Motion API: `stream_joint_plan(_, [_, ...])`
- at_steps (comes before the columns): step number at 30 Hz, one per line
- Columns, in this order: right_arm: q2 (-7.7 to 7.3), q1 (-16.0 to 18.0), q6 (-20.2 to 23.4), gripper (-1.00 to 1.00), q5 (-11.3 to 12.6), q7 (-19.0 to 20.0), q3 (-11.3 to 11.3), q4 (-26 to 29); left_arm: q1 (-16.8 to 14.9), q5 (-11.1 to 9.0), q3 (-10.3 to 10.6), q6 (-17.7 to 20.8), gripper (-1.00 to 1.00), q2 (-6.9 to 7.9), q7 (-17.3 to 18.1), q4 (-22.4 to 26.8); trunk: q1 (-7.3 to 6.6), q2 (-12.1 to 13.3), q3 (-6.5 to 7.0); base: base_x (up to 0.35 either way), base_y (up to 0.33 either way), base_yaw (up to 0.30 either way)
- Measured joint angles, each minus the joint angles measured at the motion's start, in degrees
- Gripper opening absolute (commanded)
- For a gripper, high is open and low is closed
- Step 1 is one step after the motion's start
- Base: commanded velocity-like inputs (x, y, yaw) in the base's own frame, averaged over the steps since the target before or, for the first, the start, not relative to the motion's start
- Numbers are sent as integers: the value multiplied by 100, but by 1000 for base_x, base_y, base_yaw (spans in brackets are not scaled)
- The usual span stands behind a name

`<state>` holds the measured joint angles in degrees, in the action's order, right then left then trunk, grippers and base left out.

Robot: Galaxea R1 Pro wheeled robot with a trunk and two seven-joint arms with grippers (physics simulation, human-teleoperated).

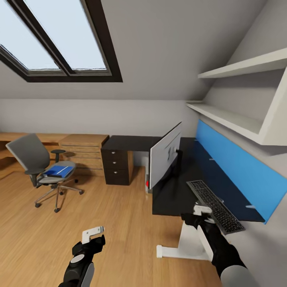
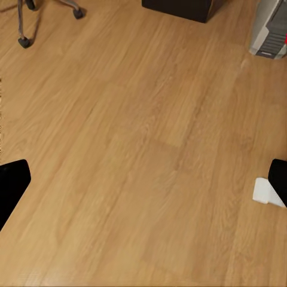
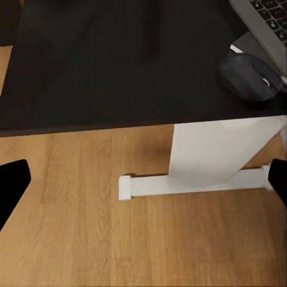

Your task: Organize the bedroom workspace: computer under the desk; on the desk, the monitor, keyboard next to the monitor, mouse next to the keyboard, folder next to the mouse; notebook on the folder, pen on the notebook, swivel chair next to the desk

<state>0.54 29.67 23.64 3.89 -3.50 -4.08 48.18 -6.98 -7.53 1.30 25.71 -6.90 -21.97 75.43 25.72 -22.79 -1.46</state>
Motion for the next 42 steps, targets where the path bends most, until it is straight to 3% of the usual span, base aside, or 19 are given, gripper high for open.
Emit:
stream_joint_plan(4, [-21, 0, 1, 100, 0, 8, 1, 14, 0, 0, -105, 4, 100, -1, -11, 14, 1, 1, 0, 184, -187, 0])
stream_joint_plan(22, [-19, 0, 0, 100, 2, 7, 5, -10, 0, 4, -123, 5, 100, 3, -15, 22, 1, 0, 0, 45, -24, 0])
stream_joint_plan(36, [-10, 0, -33, 100, -174, -9, 10, -125, 0, 5, -122, 5, 100, 5, -22, 32, 2, 1, 0, 169, -31, 0])
stream_joint_plan(42, [0, 0, -293, 100, -256, -25, 28, -454, 0, 5, -123, 5, 100, 5, -23, 44, 2, 1, 0, 14, -5, 0])
